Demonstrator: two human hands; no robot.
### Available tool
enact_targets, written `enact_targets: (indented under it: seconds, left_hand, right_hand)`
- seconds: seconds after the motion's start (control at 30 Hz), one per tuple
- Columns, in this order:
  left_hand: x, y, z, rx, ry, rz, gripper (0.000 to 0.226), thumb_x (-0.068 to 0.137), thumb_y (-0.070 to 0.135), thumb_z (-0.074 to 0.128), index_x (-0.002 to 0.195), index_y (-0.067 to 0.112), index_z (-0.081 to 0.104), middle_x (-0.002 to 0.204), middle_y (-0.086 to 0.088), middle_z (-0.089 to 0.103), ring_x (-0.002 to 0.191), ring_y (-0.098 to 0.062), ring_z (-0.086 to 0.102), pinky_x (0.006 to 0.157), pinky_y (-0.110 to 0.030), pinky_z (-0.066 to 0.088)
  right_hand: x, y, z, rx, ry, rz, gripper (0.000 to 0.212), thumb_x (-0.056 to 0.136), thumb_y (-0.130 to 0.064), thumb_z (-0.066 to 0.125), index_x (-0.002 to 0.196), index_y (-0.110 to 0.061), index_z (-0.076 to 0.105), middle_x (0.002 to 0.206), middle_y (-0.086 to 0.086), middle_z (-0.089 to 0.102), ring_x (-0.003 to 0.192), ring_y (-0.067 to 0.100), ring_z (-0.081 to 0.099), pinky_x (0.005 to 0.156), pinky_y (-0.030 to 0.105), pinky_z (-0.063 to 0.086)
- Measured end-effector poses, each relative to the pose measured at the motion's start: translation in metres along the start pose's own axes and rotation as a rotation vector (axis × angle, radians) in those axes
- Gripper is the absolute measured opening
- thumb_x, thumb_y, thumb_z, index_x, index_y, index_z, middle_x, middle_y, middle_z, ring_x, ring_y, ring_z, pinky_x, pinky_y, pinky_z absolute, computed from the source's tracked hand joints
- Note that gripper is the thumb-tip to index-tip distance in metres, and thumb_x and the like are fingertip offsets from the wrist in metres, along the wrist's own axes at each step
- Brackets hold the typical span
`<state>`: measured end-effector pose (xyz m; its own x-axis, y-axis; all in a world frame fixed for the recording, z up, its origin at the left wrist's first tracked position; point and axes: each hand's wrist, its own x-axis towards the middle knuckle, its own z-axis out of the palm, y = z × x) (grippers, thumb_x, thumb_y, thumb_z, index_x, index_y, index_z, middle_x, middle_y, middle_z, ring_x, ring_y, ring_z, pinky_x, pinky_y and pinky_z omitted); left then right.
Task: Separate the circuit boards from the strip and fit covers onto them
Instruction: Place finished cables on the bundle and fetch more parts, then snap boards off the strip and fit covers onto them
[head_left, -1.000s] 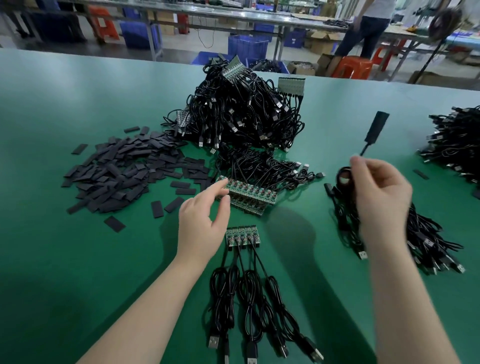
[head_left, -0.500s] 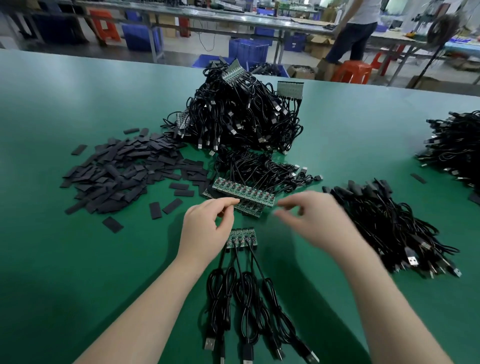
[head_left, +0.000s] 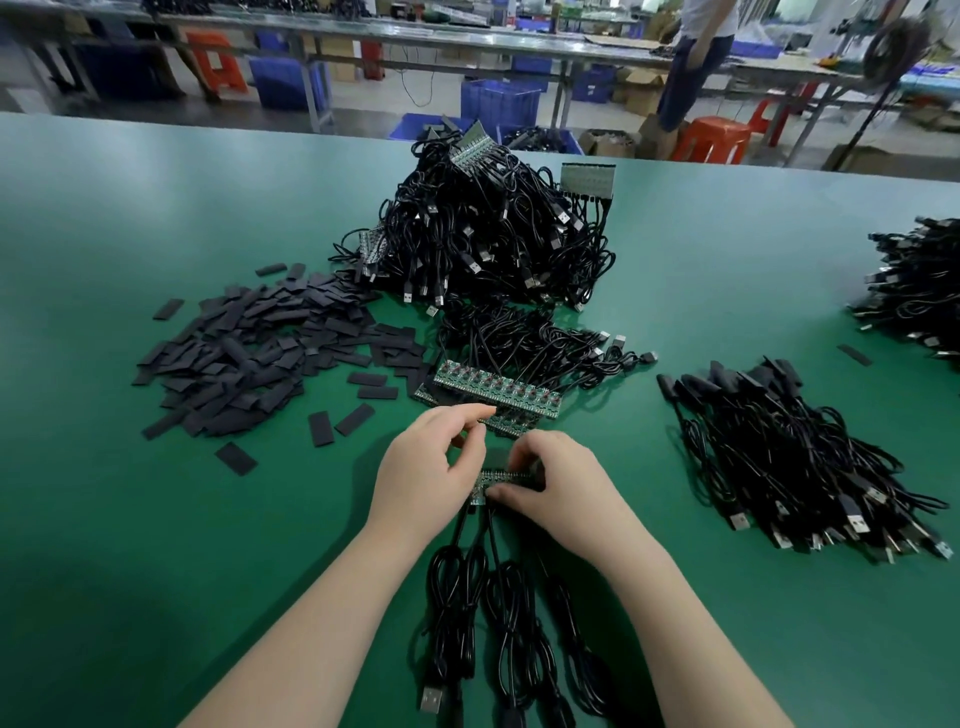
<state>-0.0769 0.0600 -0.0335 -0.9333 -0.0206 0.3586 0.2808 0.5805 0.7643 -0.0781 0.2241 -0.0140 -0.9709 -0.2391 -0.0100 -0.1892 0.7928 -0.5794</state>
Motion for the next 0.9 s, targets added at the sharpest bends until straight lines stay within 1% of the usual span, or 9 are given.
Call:
enact_targets:
  seconds: [0.1,0.2,0.3,0.43,0.5,0.6,0.67,0.77,0.9]
  left_hand:
    - [0.001,0.000,0.000,0.009,0.009,-0.012,0.025,0.096,0.023,0.058,0.115,0.035,0.068,0.100,0.023,0.062,0.091,0.000,0.057,0.068,-0.019,0.049]
    - [0.002,0.000,0.000,0.006,0.004,-0.018,0.025,0.095,0.021,0.058,0.113,0.035,0.068,0.100,0.023,0.062,0.091,0.000,0.057,0.072,-0.020,0.050]
    - [0.002,-0.001,0.000,-0.013,0.007,-0.024,0.024,0.094,0.019,0.060,0.110,0.034,0.070,0.096,0.022,0.062,0.086,-0.004,0.058,0.071,-0.024,0.050]
    - [0.002,-0.001,0.001,-0.016,-0.026,-0.010,0.023,0.093,0.022,0.060,0.109,0.035,0.070,0.098,0.023,0.063,0.090,0.000,0.058,0.073,-0.021,0.049]
    - [0.002,0.000,0.001,-0.040,-0.051,0.003,0.021,0.092,0.032,0.058,0.108,0.037,0.070,0.100,0.024,0.063,0.093,0.001,0.059,0.074,-0.018,0.048]
    - [0.001,0.000,-0.001,-0.073,-0.098,0.025,0.025,0.086,0.052,0.052,0.100,0.041,0.070,0.098,0.025,0.065,0.095,0.001,0.060,0.077,-0.016,0.048]
    - [0.001,-0.001,-0.001,-0.095,-0.129,0.029,0.023,0.082,0.057,0.056,0.093,0.042,0.069,0.094,0.024,0.067,0.093,0.000,0.062,0.077,-0.016,0.049]
    - [0.000,0.000,0.002,-0.208,-0.161,0.016,0.017,0.077,0.051,0.066,0.092,0.041,0.069,0.092,0.024,0.069,0.092,0.000,0.065,0.077,-0.014,0.049]
    - [0.001,0.000,0.004,-0.303,-0.088,-0.011,0.019,0.084,0.027,0.070,0.094,0.043,0.066,0.090,0.021,0.070,0.090,0.000,0.066,0.076,-0.008,0.047]
  right_hand:
    - [-0.005,0.000,-0.001,0.068,0.035,-0.028,0.028,0.078,-0.042,0.080,0.097,-0.032,0.061,0.090,-0.015,0.059,0.087,0.009,0.055,0.072,0.016,0.042]
    - [-0.007,0.002,-0.003,-0.071,-0.020,-0.047,0.054,0.075,-0.062,0.072,0.119,-0.032,0.065,0.110,-0.011,0.058,0.109,0.011,0.051,0.095,0.029,0.043]
    - [-0.007,0.002,-0.006,-0.171,-0.083,-0.022,0.057,0.074,-0.067,0.069,0.121,-0.036,0.063,0.119,-0.010,0.054,0.118,0.016,0.045,0.100,0.035,0.039]
    - [-0.007,0.000,-0.005,-0.124,-0.069,0.004,0.051,0.076,-0.059,0.074,0.115,-0.031,0.058,0.113,-0.013,0.053,0.114,0.014,0.047,0.099,0.035,0.040]
    - [-0.008,0.000,-0.005,-0.005,-0.046,-0.013,0.045,0.075,-0.048,0.081,0.109,-0.029,0.058,0.105,-0.016,0.055,0.107,0.009,0.052,0.096,0.030,0.043]
    - [-0.010,-0.002,-0.004,0.189,0.063,-0.048,0.033,0.074,-0.027,0.085,0.095,-0.030,0.059,0.092,-0.019,0.062,0.090,-0.003,0.056,0.079,0.011,0.043]
    - [-0.012,-0.003,-0.001,0.283,0.150,-0.050,0.033,0.075,-0.015,0.083,0.086,-0.033,0.058,0.081,-0.021,0.064,0.081,-0.006,0.058,0.070,0.008,0.042]
    - [-0.011,-0.004,0.003,0.394,0.250,-0.048,0.035,0.075,-0.005,0.075,0.081,-0.033,0.056,0.082,-0.023,0.065,0.073,-0.004,0.059,0.063,0.008,0.042]
    - [-0.010,-0.002,0.004,0.513,0.273,-0.011,0.029,0.077,-0.017,0.081,0.090,-0.035,0.063,0.085,-0.013,0.068,0.077,0.000,0.062,0.068,0.010,0.045]
